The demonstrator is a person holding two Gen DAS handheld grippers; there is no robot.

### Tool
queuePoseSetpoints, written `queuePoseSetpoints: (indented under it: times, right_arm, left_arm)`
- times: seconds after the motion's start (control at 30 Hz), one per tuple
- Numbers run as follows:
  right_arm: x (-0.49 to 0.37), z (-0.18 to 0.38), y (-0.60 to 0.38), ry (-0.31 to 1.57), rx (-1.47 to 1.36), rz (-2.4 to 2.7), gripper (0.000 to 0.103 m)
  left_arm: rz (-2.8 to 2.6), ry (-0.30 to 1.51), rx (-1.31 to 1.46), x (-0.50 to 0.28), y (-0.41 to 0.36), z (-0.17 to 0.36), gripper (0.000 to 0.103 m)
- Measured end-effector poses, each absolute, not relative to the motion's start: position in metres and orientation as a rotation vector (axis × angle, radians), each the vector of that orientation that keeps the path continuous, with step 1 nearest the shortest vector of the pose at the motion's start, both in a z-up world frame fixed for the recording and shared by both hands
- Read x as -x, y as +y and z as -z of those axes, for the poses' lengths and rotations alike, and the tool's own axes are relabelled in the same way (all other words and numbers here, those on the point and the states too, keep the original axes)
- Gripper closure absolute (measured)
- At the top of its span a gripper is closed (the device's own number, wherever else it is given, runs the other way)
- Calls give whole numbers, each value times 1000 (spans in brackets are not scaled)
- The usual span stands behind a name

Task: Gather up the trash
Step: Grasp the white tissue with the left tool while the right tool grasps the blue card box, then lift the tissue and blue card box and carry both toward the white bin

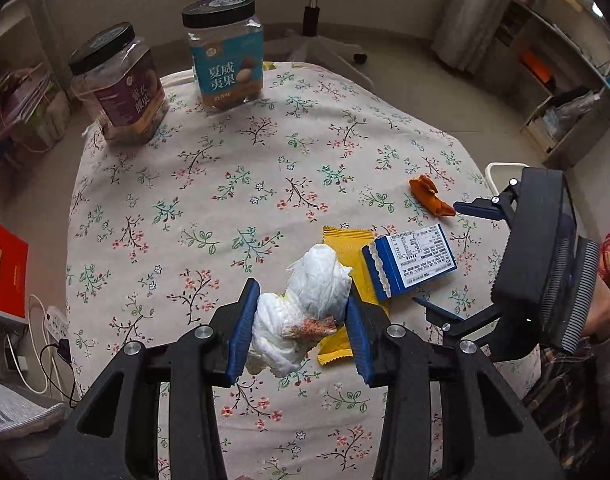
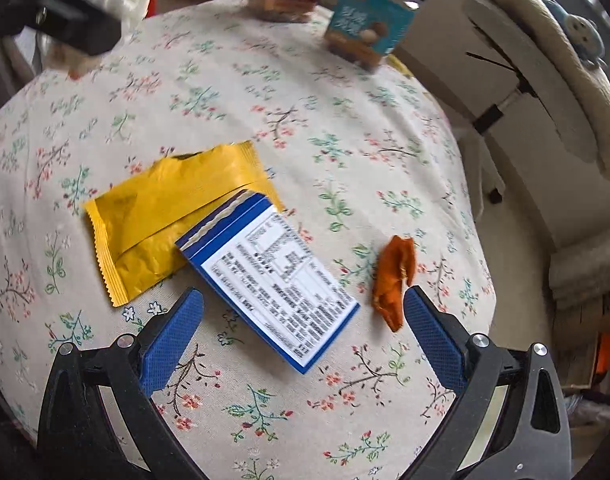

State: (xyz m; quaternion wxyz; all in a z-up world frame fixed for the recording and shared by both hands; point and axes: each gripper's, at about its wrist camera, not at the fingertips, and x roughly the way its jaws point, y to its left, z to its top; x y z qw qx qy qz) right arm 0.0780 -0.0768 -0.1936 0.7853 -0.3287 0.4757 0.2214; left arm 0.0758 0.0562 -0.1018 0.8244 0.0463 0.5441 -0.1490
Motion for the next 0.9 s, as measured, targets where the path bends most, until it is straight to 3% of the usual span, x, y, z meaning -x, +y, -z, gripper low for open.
queuePoseSetpoints:
  times: [0.2, 0.23, 0.27, 0.37, 0.9]
  right_arm:
    - [-103, 209, -72, 1123, 651, -506, 7]
    - [-107, 208, -74, 1153, 606, -524, 13]
    - [-112, 207, -76, 1200, 521, -563, 33]
    - [-114, 203, -73, 1232, 459, -558, 48]
    - [-116, 138, -53, 1055, 124, -511, 48]
  left_arm:
    - [297, 1194, -66, -80, 77, 114, 61]
    - [299, 1197, -57, -80, 80, 114, 61]
    - [302, 1196, -49, -80, 82, 114, 61]
    - [304, 1184, -25, -81, 87, 111, 61]
    - [89, 1126, 128, -96, 134, 114, 61]
